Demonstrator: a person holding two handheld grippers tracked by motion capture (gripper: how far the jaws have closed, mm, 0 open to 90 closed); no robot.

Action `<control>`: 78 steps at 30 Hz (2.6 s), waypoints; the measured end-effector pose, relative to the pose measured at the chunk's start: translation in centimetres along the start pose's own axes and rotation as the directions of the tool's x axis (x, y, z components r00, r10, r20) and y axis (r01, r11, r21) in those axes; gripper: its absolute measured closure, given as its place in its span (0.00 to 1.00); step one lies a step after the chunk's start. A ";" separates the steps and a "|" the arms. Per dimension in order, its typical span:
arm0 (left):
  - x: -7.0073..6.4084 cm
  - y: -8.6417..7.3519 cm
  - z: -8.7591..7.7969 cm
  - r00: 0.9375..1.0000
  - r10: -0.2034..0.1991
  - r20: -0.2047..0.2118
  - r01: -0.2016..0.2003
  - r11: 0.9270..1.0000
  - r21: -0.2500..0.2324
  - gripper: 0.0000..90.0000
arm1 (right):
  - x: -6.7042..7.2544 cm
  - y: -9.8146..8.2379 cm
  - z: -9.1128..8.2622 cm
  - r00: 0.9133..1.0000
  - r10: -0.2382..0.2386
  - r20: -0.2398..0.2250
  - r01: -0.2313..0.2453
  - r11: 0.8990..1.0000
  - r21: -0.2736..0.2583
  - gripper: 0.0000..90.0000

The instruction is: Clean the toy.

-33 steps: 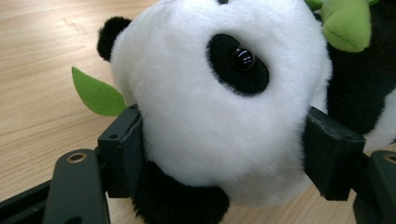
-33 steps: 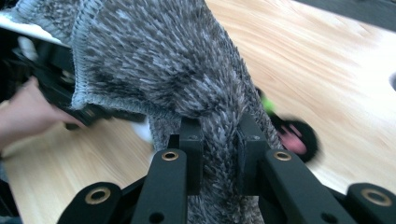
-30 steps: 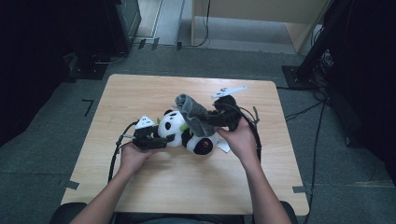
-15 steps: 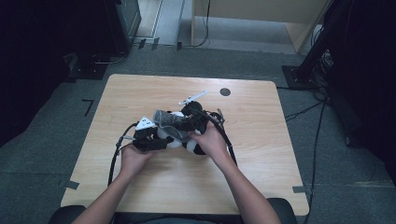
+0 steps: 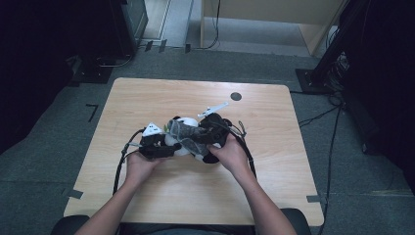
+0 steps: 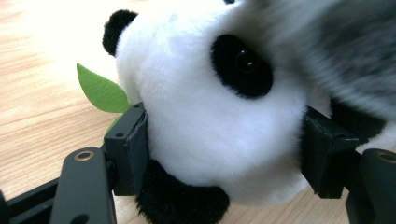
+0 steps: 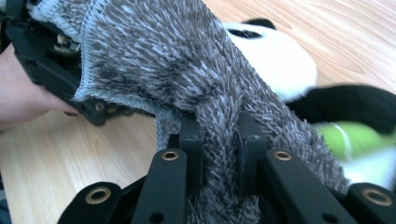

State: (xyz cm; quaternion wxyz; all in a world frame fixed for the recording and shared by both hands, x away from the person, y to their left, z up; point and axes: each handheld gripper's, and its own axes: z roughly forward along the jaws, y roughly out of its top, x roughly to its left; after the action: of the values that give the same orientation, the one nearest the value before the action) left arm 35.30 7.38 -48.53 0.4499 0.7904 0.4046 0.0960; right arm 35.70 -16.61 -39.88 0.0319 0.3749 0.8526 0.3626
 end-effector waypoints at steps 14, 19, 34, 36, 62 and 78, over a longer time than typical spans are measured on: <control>0.3 0.1 0.1 1.000 0.025 0.015 -0.025 1.000 -0.002 0.32 | -5.0 -2.8 -4.0 0.987 0.133 0.090 -0.132 0.991 -0.016 0.87; 0.4 0.1 0.0 1.000 0.013 0.028 -0.013 1.000 -0.005 0.31 | -6.0 -3.1 -6.1 0.976 0.214 0.034 -0.209 0.973 -0.100 0.87; 0.1 0.2 0.1 1.000 -0.004 0.027 0.004 1.000 -0.014 0.31 | 1.7 1.3 -6.6 0.996 0.015 -0.084 -0.033 0.976 -0.216 0.87; 0.1 0.2 0.1 1.000 -0.013 0.026 0.013 1.000 -0.021 0.31 | 2.1 1.5 -4.7 0.994 0.016 -0.109 -0.037 0.980 -0.196 0.87; -0.3 0.2 0.4 1.000 0.029 0.003 -0.029 1.000 0.004 0.32 | 0.0 -2.0 -1.2 1.000 -0.011 -0.002 0.011 1.000 -0.025 0.88; 0.2 0.0 0.5 0.998 0.031 0.054 -0.030 1.000 -0.007 0.29 | -4.5 -3.1 -5.8 0.984 0.139 0.115 -0.124 0.985 -0.123 0.88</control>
State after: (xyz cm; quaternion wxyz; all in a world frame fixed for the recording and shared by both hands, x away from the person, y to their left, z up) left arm 35.67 7.19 -48.85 0.4615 0.7974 0.3799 0.0825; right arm 35.15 -24.47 -38.53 0.0822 0.4497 0.7999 0.3889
